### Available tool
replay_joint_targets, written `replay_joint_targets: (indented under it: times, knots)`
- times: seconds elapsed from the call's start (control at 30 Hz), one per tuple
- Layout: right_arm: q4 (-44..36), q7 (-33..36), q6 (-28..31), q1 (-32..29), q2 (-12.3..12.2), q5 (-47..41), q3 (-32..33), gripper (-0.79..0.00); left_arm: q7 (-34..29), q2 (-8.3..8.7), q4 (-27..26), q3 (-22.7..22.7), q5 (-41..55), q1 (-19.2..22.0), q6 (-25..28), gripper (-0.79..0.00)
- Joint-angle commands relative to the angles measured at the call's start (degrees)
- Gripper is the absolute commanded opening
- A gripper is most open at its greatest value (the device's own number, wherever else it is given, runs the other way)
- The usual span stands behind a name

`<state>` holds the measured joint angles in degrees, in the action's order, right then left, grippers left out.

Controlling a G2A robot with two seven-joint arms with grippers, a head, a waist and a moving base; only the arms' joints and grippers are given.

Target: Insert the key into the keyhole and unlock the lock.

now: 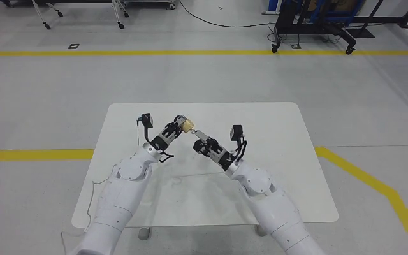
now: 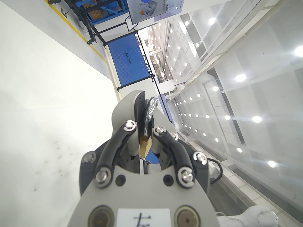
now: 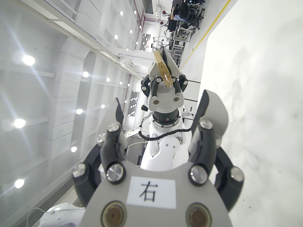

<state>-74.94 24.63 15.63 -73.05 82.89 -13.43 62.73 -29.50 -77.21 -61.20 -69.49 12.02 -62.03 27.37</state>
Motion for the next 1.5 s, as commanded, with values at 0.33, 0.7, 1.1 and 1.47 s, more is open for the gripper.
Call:
replay_joint_targets:
  times: [0.33, 0.7, 1.1, 1.47]
  knots:
    - [8.23, 0.94, 2.78, 5.1, 1.13, -3.39, -2.56, -0.594, -0.77, 0.02, 0.1, 0.15, 0.74, 0.13, -1.14, -0.785]
    - [11.82, 4.02, 4.48, 7.01, 1.98, -11.37, -2.81, -0.785, -1.62, 0.02, 0.27, 0.43, 1.15, 0.31, -0.9, -0.785]
    - [17.5, 23.59, -6.28, 8.31, 2.87, -40.85, 0.51, -0.785, -4.23, 0.09, 0.18, 0.61, 2.33, 0.3, 1.81, -0.785]
    - [22.28, 28.78, -8.76, 10.73, 3.41, -44.82, 0.44, -0.785, -4.8, 0.2, 0.61, 0.42, 3.05, 0.53, 3.3, -0.785]
